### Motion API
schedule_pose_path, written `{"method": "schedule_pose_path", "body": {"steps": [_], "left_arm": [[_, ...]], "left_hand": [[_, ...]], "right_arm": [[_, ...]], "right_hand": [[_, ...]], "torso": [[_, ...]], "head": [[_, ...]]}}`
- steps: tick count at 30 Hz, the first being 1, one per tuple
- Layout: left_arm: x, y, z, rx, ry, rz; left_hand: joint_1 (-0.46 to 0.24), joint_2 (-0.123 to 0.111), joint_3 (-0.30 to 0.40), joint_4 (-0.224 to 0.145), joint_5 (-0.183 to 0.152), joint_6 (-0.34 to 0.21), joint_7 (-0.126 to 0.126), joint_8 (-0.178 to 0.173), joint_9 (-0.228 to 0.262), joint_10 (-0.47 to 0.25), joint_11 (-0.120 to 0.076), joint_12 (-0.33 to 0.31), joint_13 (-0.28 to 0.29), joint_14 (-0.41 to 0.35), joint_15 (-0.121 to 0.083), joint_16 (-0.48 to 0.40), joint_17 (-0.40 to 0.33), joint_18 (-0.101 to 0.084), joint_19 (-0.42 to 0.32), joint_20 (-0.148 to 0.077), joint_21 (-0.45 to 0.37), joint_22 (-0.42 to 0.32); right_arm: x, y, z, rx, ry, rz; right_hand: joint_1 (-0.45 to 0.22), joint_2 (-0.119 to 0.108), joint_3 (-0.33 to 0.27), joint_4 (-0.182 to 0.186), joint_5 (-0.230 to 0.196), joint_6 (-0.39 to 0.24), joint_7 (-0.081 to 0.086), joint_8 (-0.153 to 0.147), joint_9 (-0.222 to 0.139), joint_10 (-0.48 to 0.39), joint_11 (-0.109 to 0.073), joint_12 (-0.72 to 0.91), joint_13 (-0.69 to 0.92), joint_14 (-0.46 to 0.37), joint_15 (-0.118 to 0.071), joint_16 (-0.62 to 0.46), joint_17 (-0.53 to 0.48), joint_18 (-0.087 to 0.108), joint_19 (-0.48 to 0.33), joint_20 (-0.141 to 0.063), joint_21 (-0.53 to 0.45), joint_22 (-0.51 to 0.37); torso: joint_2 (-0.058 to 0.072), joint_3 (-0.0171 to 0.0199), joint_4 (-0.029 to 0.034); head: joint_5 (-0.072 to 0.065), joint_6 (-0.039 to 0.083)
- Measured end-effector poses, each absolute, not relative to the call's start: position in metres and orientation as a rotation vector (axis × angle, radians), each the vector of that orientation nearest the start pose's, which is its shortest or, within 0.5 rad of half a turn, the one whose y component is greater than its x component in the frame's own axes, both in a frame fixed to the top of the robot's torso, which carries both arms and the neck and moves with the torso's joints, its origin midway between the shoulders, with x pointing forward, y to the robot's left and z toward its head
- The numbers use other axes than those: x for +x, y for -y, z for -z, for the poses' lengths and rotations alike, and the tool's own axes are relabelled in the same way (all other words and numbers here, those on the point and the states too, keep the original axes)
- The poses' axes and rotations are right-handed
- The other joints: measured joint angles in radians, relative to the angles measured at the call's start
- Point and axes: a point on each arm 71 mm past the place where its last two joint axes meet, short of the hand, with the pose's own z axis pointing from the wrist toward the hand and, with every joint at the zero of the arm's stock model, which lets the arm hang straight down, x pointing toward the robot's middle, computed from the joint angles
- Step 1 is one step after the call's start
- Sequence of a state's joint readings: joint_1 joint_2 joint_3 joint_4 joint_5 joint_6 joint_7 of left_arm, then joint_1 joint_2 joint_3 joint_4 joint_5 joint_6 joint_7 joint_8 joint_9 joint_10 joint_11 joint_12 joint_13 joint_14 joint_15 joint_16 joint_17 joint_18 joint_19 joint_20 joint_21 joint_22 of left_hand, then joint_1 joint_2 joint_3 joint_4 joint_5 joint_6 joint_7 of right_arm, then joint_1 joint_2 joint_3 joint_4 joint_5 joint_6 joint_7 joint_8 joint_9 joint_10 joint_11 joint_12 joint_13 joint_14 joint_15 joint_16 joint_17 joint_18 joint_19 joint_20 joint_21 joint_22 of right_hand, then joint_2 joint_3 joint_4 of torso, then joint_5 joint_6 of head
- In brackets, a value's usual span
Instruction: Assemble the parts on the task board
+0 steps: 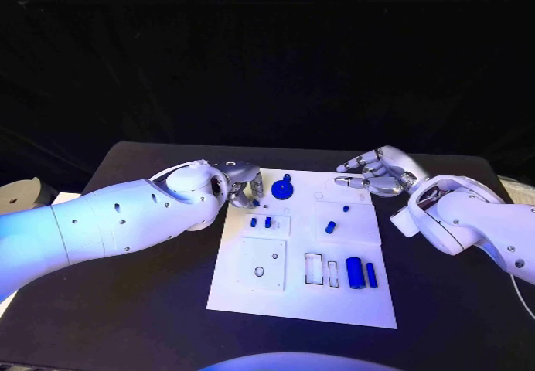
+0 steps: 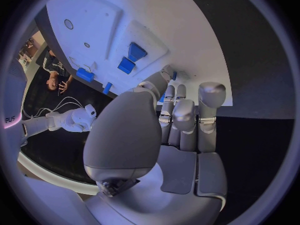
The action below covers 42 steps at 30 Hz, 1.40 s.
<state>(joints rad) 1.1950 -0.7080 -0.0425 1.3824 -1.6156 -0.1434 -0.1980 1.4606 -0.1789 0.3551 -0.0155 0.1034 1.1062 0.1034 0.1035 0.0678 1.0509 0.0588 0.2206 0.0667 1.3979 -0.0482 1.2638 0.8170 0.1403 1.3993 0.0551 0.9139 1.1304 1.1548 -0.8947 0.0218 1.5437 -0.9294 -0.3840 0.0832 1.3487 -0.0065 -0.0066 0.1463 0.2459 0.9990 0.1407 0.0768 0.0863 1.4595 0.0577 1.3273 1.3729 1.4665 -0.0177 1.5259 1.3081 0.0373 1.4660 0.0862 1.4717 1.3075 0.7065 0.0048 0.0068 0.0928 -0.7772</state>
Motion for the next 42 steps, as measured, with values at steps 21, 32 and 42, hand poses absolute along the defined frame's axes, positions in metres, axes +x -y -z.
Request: {"method": "schedule_pose_path", "body": {"steps": [21,32,42], "left_arm": [[0.518,-0.168,0.209,0.36,-1.809,0.415],[0.519,-0.166,0.208,0.385,-1.837,0.401],[0.521,-0.16,0.207,0.404,-1.856,0.398]], "left_hand": [[-0.006,0.002,0.051,0.005,0.0,0.016,0.005,-0.013,-0.001,0.038,0.002,-0.007,-0.005,0.015,0.008,0.017,0.025,-0.015,0.012,0.005,0.025,0.023],[-0.011,-0.001,0.099,0.0,0.0,0.036,0.018,-0.023,-0.001,0.095,0.012,-0.036,-0.001,0.025,0.025,0.029,0.04,-0.016,0.026,0.019,0.058,0.055],[-0.023,-0.013,0.115,0.003,0.0,0.035,0.025,-0.031,-0.001,0.102,0.02,-0.064,-0.001,0.025,0.032,0.029,0.035,-0.016,0.023,0.023,0.058,0.056]], "right_arm": [[0.483,0.221,0.177,0.333,-1.626,-1.004],[0.483,0.221,0.177,0.333,-1.626,-1.003],[0.483,0.221,0.177,0.333,-1.626,-1.004]], "right_hand": [[0.0,0.0,0.0,0.0,0.0,0.0,0.0,0.0,0.0,0.0,0.0,0.0,0.0,0.0,0.0,0.0,0.0,0.0,0.0,0.0,0.0,0.0],[0.0,0.0,-0.004,0.004,0.0,0.0,0.0,0.0,0.0,0.004,-0.004,0.0,0.0,0.0,0.0,0.0,0.0,0.0,0.0,0.0,0.0,0.001],[0.0,0.0,-0.004,0.004,0.0,0.0,0.0,0.0,0.001,0.004,-0.004,0.0,0.001,0.0,0.0,0.0,0.0,0.0,0.0,0.0,0.0,0.001]], "torso": [[0.0,0.0,-0.001],[0.0,0.0005,0.0],[0.0,0.0006,-0.0005]], "head": [[-0.002,-0.006],[-0.003,-0.008],[-0.003,-0.01]]}}
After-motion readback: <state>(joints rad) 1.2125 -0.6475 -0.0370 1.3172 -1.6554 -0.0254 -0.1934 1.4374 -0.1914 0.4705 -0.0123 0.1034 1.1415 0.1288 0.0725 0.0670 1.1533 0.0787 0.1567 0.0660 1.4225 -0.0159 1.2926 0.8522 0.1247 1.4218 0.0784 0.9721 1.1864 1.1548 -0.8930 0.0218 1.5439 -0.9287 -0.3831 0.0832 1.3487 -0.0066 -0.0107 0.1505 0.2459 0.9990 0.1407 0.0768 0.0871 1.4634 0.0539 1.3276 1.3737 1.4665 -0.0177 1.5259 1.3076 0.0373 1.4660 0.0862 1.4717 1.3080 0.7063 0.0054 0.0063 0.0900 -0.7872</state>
